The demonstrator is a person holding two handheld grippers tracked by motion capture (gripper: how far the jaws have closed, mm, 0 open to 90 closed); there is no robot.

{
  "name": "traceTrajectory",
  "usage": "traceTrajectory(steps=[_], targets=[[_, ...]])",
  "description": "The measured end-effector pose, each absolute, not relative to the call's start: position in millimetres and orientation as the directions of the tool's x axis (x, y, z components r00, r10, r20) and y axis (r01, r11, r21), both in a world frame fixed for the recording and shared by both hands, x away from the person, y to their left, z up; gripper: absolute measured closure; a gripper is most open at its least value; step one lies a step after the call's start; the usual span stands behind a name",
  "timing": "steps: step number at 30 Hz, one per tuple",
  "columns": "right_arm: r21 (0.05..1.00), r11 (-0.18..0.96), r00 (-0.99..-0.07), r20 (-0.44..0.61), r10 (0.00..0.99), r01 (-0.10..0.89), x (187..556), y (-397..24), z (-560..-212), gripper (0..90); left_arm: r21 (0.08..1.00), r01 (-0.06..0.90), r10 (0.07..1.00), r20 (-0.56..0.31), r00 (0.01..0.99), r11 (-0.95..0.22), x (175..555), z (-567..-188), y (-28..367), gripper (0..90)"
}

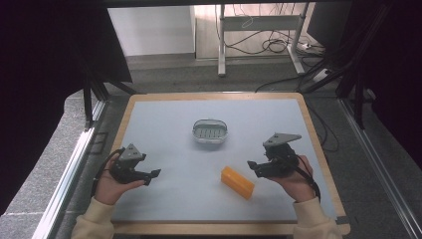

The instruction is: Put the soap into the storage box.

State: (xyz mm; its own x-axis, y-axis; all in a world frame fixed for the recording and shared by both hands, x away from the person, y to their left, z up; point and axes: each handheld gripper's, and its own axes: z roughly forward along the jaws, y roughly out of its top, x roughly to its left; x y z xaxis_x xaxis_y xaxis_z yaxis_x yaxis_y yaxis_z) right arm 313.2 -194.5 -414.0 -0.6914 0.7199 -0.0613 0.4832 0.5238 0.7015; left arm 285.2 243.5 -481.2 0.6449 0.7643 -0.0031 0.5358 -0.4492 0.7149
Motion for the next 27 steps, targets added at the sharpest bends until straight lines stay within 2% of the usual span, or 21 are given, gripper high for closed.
traceTrajectory(steps=[9,27], targets=[[0.665,0.573,-0.740,-0.045,0.671,0.479,308,-174,-420,24.7,0.715,0.534,0.760,-0.005,0.650,-0.452,286,-481,242,20.0],[0.565,0.660,-0.781,-0.043,0.623,0.495,302,-141,-443,24.8,0.724,0.528,0.760,-0.008,0.650,-0.444,284,-479,242,20.0]])
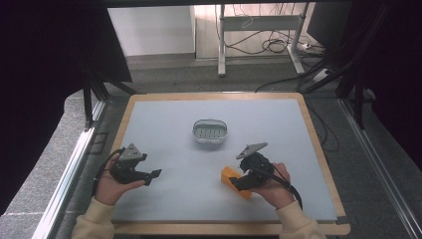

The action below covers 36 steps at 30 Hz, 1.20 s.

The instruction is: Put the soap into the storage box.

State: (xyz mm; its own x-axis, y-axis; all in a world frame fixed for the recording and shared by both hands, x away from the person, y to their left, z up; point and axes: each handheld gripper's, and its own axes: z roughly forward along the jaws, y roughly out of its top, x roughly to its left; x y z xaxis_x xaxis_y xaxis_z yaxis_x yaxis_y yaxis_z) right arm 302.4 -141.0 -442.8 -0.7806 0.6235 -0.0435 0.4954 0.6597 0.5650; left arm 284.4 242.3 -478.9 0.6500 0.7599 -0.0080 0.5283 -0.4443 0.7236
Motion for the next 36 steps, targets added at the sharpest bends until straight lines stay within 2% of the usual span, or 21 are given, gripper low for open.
traceTrajectory(steps=[8,17,28,31,36], targets=[[0.501,0.693,-0.781,-0.052,0.622,0.519,304,-129,-455,26.0,0.721,0.528,0.757,-0.007,0.653,-0.449,284,-479,242,20.0],[0.430,0.725,-0.786,-0.056,0.616,0.538,306,-120,-469,31.8,0.720,0.531,0.757,-0.012,0.654,-0.447,284,-479,242,20.0],[0.346,0.756,-0.792,-0.058,0.607,0.555,310,-112,-481,52.0,0.716,0.532,0.754,-0.012,0.657,-0.452,284,-480,242,20.0],[0.326,0.768,-0.789,-0.096,0.607,0.551,310,-110,-481,58.7,0.716,0.531,0.752,-0.013,0.659,-0.453,284,-480,242,20.0],[0.326,0.760,-0.788,-0.069,0.612,0.562,312,-113,-480,61.1,0.716,0.531,0.752,-0.013,0.659,-0.453,284,-480,242,20.0]])
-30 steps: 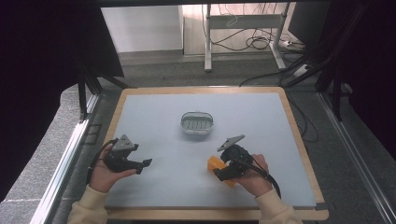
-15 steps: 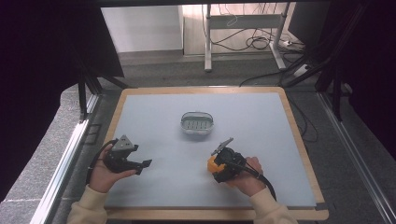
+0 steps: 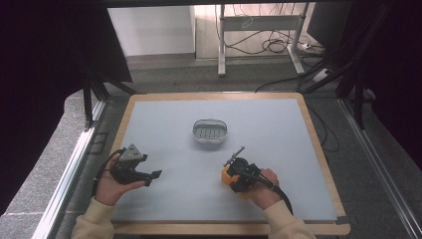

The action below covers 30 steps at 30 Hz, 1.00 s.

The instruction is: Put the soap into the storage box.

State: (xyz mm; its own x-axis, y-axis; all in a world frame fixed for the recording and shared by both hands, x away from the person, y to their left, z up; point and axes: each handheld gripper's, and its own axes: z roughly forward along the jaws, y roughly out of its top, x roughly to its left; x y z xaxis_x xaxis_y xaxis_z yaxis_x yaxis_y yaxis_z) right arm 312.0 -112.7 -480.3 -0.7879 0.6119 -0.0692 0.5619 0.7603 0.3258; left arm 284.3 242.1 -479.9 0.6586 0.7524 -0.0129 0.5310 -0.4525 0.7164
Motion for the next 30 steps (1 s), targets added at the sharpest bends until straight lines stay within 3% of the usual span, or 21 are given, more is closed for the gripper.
traceTrajectory(steps=[10,30], targets=[[0.339,0.777,-0.806,-0.083,0.586,0.530,310,-115,-476,61.8,0.720,0.532,0.757,-0.014,0.654,-0.446,284,-480,243,20.0],[0.456,0.738,-0.807,-0.066,0.586,0.498,308,-136,-447,61.9,0.711,0.534,0.754,-0.009,0.657,-0.458,285,-482,239,20.0]])
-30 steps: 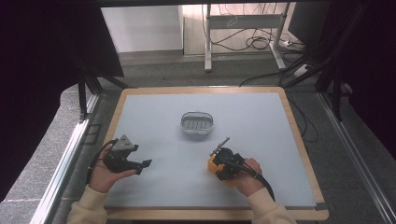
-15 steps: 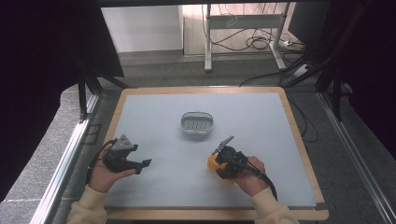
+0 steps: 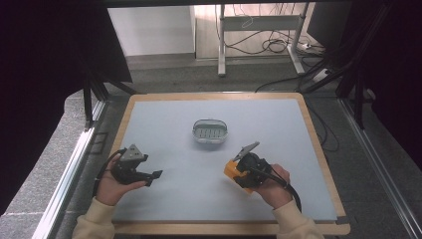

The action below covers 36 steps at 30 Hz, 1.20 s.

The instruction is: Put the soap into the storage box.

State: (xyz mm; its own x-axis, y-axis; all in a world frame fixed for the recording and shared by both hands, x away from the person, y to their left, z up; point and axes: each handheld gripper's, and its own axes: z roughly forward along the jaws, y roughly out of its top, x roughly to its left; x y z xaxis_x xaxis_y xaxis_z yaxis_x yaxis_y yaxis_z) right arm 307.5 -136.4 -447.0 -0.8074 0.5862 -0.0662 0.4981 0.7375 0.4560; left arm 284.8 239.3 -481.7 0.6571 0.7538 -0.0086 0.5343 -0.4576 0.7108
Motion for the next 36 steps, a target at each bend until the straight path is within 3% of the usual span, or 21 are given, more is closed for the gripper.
traceTrajectory(steps=[36], targets=[[0.501,0.722,-0.819,-0.043,0.572,0.477,329,-143,-414,61.9,0.716,0.530,0.751,-0.011,0.660,-0.454,284,-480,238,20.1]])
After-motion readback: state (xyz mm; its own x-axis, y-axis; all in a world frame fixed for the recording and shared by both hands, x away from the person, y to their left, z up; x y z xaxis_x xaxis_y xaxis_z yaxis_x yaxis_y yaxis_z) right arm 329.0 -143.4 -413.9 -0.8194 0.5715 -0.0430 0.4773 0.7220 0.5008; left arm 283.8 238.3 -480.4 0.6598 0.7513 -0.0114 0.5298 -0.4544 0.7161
